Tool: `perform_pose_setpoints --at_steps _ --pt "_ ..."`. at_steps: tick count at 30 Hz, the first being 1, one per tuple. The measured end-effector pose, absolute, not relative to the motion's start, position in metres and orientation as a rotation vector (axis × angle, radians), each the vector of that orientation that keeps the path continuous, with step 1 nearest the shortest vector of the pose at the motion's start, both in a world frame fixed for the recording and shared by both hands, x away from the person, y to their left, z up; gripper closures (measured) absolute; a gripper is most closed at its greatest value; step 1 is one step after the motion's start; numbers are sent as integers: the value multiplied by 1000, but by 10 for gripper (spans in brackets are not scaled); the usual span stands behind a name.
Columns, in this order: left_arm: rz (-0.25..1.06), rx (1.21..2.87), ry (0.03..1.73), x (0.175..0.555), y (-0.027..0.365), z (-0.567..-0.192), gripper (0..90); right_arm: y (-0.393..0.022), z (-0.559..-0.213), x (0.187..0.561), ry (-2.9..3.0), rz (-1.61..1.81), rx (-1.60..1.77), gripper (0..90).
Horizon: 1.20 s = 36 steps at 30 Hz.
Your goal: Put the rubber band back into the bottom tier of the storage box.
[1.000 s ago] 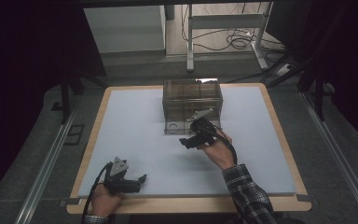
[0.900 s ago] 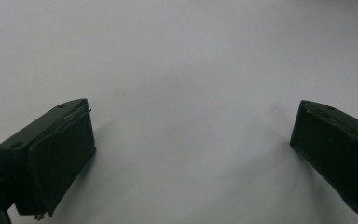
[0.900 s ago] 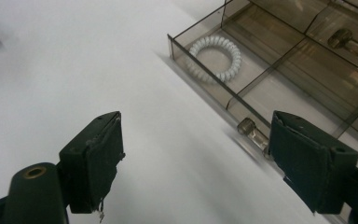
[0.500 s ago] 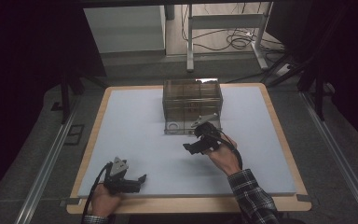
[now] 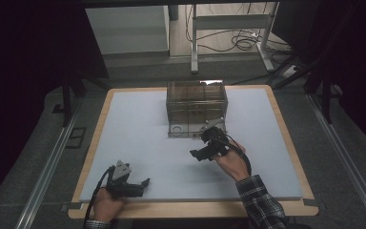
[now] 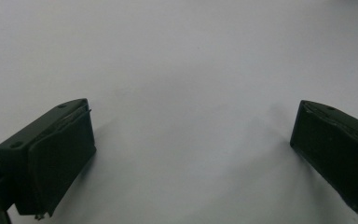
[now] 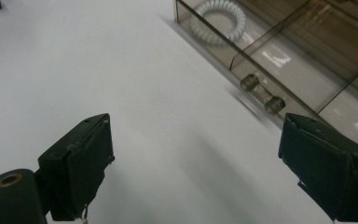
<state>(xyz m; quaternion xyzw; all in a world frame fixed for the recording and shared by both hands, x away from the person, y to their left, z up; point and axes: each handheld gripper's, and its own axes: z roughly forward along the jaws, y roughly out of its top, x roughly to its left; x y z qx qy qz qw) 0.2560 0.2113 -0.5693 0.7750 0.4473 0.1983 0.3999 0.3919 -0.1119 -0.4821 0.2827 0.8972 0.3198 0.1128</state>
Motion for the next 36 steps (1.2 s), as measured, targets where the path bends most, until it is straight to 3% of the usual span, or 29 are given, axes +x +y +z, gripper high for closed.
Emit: perform_pose_setpoints --at_steps 36 --pt "502 1961 1131 256 211 -569 0 -150 -477 378 2597 885 885 88"
